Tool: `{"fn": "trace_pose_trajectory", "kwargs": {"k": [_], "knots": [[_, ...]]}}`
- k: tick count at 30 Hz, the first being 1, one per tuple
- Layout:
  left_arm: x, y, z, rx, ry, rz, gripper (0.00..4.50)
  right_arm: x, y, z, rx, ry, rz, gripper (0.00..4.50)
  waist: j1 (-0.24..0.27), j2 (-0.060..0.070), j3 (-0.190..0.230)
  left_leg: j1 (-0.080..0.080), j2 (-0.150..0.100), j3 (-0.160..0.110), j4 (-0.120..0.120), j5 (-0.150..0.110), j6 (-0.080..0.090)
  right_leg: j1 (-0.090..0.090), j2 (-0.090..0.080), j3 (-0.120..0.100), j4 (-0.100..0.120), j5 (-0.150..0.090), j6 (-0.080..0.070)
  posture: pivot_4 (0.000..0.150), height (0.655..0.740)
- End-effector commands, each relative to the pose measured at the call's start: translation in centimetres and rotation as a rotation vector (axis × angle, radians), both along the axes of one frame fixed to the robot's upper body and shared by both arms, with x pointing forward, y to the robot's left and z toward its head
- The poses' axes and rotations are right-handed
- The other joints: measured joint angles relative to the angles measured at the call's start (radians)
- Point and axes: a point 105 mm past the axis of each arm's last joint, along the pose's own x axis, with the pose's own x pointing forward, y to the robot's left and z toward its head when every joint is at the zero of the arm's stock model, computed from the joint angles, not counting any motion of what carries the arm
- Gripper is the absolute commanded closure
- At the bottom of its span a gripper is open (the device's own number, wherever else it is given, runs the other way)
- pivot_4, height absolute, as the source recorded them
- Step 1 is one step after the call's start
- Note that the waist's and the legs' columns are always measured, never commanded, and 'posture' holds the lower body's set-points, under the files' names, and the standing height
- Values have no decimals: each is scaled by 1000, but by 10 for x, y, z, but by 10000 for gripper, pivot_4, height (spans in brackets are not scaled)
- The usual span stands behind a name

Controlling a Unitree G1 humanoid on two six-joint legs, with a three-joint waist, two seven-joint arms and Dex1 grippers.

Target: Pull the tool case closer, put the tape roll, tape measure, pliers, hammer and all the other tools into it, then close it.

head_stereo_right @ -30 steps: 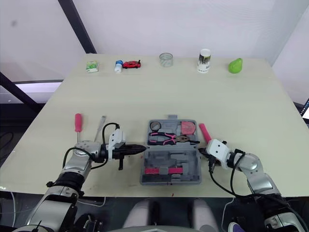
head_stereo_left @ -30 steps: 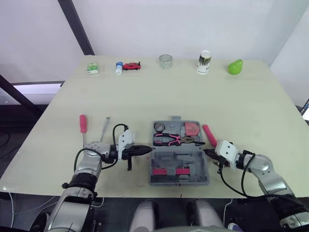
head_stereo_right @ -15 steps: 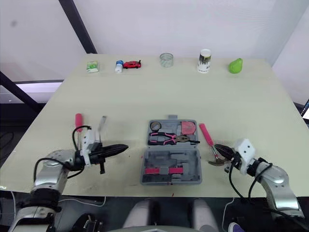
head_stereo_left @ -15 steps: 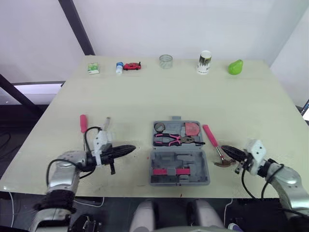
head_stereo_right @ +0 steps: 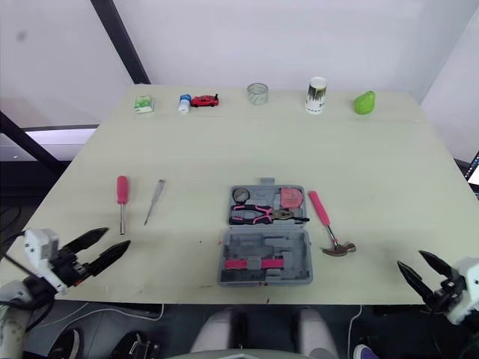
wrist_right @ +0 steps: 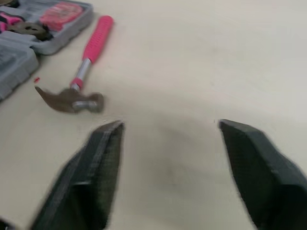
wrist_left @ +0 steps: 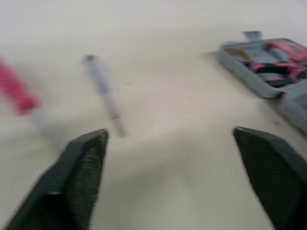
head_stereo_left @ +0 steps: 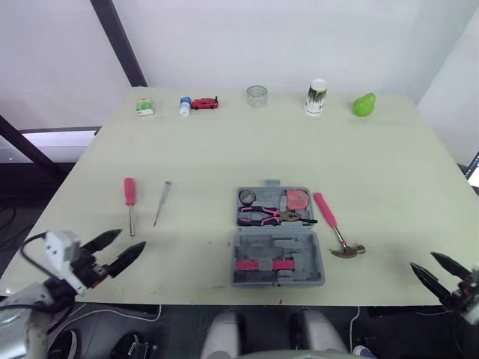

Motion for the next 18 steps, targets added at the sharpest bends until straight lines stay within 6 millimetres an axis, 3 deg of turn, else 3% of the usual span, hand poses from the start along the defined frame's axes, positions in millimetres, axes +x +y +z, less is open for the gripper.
{"fn": "trace_pose_trajectory", "kwargs": {"k": [1,5,9,18], "knots": [[-15,20,3,-1,-14,94,0,-12,-12,10,2,-56,-42,316,0,0,0,0,0,0,0,0,0,0,0,0,0,0,0,1500,7400],[-38,39,-10,6,42,174,0,-37,-25,0,23,-36,-112,316,0,-1,-1,1,0,1,0,0,0,0,0,1,0,-1,-2,1500,7400],[-48,48,-16,-2,52,217,0,-51,-29,-4,17,-20,-129,316,2,-2,-2,1,0,1,0,0,0,0,-1,1,0,-2,-3,1500,7400],[-47,41,-16,-5,43,207,0,-43,-25,2,3,-30,-106,316,1,-3,-3,4,5,7,-1,0,0,0,-1,4,0,-2,-4,1500,7400]]}}
